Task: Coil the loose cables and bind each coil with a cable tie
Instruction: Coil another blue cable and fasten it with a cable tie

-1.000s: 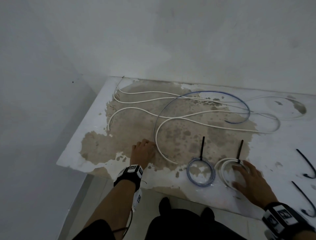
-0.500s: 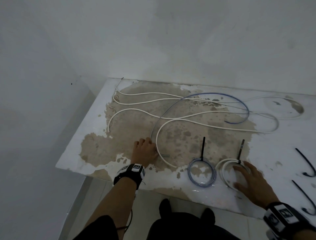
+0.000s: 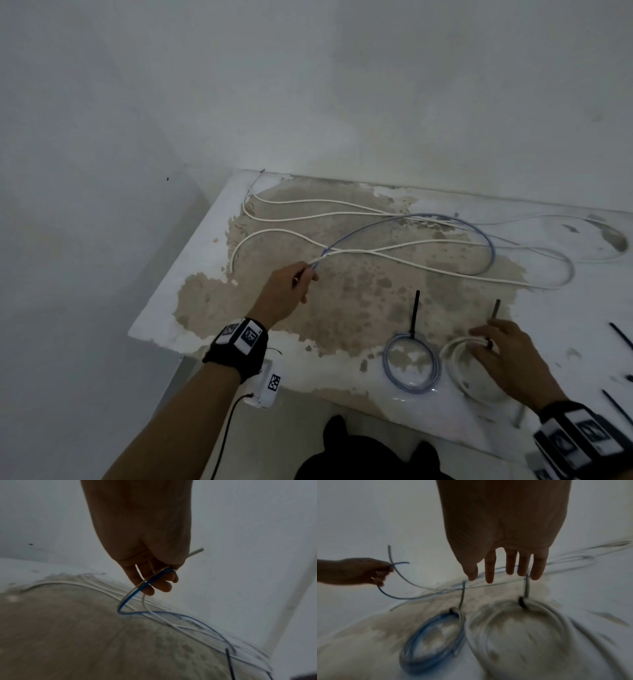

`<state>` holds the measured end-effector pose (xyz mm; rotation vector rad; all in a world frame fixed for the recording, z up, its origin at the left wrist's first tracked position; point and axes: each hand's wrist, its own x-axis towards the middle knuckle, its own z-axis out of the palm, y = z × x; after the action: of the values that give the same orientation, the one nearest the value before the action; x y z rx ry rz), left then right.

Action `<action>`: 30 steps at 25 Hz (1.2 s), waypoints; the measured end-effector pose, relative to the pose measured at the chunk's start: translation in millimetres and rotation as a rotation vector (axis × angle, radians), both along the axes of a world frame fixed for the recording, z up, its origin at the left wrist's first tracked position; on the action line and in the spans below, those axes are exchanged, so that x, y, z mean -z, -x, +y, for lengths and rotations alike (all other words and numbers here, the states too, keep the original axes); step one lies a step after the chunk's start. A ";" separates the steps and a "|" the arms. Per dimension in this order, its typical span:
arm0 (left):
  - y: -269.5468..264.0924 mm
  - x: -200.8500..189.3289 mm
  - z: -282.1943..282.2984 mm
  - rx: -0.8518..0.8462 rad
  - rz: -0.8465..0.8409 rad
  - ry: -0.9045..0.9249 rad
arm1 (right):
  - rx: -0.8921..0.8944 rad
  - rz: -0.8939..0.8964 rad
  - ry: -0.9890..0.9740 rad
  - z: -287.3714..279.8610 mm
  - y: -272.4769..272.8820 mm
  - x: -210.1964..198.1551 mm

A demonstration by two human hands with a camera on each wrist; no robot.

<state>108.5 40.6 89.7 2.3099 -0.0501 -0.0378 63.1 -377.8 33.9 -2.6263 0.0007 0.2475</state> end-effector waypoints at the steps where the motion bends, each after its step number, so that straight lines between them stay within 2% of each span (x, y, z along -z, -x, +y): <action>1: -2.5 -7.9 -10.5 0.048 -0.006 -0.016 | -0.049 -0.059 -0.060 9.1 -10.9 -9.8; 5: -3.5 -28.5 -30.4 0.296 0.121 -0.193 | -0.218 -0.169 -0.235 59.9 -44.0 -67.1; 7: -0.7 -38.1 -31.8 0.359 0.228 -0.180 | -0.278 -0.162 -0.306 77.0 -49.6 -83.9; 9: 1.0 -49.0 -30.6 0.318 0.267 -0.043 | -0.311 -0.118 -0.368 85.3 -49.4 -91.5; 12: -2.7 -67.3 -33.0 0.228 0.155 0.196 | -0.327 -0.066 -0.511 97.4 -46.2 -101.6; 15: -8.7 -86.4 -56.7 0.205 0.135 0.409 | -0.377 -0.033 -0.605 119.1 -50.8 -117.8; 20: -23.8 -122.8 -103.8 0.136 0.170 0.937 | -0.539 0.012 -0.554 153.1 -60.6 -134.7; 23: -31.8 -142.5 -105.9 0.058 0.188 1.061 | -0.612 0.051 -0.562 140.0 -67.1 -139.0; 25: -38.7 -152.6 -94.5 -0.037 0.200 1.113 | -0.662 0.101 -0.410 117.2 -72.2 -135.9; 27: -48.9 -162.7 -77.0 -0.142 0.217 1.129 | -0.686 0.142 -0.156 87.7 -78.6 -128.0; 30: -56.2 -173.9 -56.7 -0.163 0.366 1.023 | -0.616 0.176 0.176 43.4 -96.8 -127.0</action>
<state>164.7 -16.0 263.6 1.2533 0.2515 -0.2818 159.8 -334.4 160.9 -2.6967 -0.7632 0.7124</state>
